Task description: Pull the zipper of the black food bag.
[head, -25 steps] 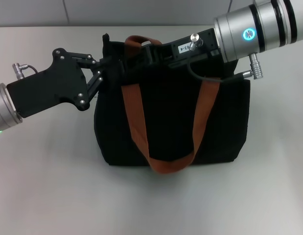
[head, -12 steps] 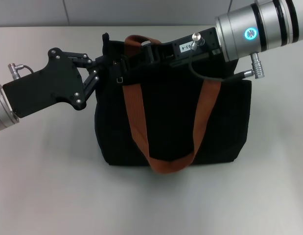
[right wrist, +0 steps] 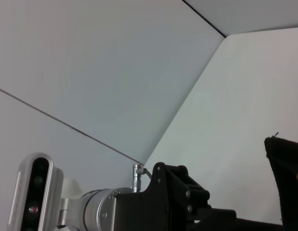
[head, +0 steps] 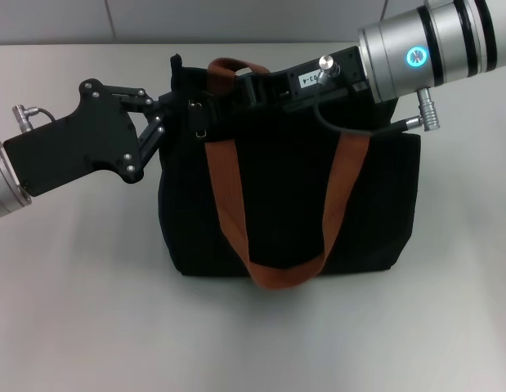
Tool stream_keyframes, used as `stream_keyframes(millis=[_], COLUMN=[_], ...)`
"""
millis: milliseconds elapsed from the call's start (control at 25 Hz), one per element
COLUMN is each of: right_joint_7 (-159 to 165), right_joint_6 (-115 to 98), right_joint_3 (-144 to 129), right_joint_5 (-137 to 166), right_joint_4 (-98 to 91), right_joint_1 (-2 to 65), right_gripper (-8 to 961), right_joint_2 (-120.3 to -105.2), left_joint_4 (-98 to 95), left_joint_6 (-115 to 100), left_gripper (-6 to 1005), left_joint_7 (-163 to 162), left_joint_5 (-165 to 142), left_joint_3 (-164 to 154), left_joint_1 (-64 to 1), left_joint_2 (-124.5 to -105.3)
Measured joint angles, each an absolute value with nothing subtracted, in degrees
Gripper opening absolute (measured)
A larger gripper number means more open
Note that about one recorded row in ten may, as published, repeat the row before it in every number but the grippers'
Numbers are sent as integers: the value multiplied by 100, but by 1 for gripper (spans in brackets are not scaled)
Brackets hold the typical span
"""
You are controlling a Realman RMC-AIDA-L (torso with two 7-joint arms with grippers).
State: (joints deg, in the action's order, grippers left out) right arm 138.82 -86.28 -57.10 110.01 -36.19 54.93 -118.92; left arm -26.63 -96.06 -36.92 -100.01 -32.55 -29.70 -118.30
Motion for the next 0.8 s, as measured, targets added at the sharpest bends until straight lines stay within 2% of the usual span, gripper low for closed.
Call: stream_keyframes(millis=[280, 480, 720, 800], right_joint_7=[13878, 13819, 13783, 13805], right_joint_6=[-8622, -8622, -8622, -8608], right_joint_3=[-5722, -5722, -5729, -5731], right_joint_5=[11007, 11049, 11110, 11193], right_joint_4=[-3647, -3678, -3805, -3872], right_joint_1=[5493, 5493, 5493, 5493], right_gripper=[80, 78, -1, -1], right_joint_2=[-11892, -11891, -11891, -11892], left_joint_4=[-2663, -2663, -2663, -2663], left_joint_6=[-9606, -9610, -9615, -9615], left_gripper=[83, 85, 87, 88], left_joint_7=[-3692, -3692, -3692, -3692], left_joint_5=[-10001, -10002, -10002, -10002], left_joint_3=[-3251, -3272, -3261, -3251], left_joint_1=[-2966, -2963, -2961, -2958], left_joint_2=[-11830, -11830, -11830, -11830])
